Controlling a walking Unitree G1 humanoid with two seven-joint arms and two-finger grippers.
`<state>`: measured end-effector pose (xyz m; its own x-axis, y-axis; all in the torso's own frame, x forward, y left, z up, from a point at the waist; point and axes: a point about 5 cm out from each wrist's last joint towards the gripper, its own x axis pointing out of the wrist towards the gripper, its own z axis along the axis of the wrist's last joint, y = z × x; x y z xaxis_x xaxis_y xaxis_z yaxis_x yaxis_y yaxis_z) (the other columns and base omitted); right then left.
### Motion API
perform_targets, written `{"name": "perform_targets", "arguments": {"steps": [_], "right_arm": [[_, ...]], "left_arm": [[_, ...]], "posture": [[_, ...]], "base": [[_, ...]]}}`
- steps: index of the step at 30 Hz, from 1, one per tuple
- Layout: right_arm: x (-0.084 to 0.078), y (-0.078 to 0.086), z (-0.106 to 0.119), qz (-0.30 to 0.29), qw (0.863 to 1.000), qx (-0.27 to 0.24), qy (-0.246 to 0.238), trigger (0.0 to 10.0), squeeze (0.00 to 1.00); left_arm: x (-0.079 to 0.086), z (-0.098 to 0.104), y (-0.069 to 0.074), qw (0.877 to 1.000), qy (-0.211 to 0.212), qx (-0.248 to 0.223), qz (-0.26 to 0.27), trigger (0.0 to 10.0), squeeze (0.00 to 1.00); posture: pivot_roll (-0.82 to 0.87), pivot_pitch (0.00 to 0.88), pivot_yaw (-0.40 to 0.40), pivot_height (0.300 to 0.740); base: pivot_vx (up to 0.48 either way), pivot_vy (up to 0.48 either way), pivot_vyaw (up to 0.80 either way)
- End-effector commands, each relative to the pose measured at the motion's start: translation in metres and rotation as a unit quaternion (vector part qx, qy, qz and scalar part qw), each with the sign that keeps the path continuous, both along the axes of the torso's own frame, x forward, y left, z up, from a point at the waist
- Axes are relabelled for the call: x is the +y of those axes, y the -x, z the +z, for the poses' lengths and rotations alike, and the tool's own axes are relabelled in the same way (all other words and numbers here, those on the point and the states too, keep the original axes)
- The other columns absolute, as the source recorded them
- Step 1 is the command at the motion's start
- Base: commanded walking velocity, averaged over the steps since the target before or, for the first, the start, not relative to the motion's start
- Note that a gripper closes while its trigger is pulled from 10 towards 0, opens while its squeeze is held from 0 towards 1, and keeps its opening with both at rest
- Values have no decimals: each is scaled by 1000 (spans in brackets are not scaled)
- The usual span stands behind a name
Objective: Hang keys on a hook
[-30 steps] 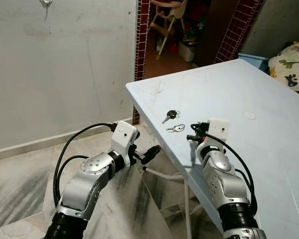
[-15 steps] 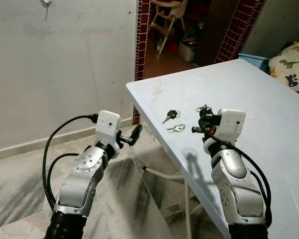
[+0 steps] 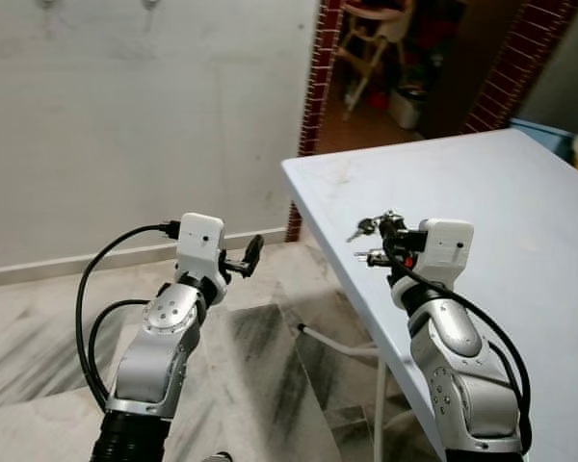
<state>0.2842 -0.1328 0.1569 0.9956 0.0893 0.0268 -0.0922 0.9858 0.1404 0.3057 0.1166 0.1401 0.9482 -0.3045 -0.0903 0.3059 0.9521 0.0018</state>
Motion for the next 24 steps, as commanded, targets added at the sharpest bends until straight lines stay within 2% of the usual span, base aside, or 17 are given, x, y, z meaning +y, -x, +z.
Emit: {"name": "perform_targets", "arguments": {"steps": [1, 24], "right_arm": [[-4, -2, 2, -11, 1000, 1, -3, 10000, 0], [-2, -3, 0, -10, 1000, 7, -2, 10000, 0]], "left_arm": [[-4, 0, -2, 1000, -1, 7, -9, 10000, 0], [-4, -4, -2, 1000, 4, 26, 4, 10000, 0]], "posture": [[113, 0, -81, 740], [113, 0, -79, 740]], "base": [[0, 0, 794], [0, 0, 789]]}}
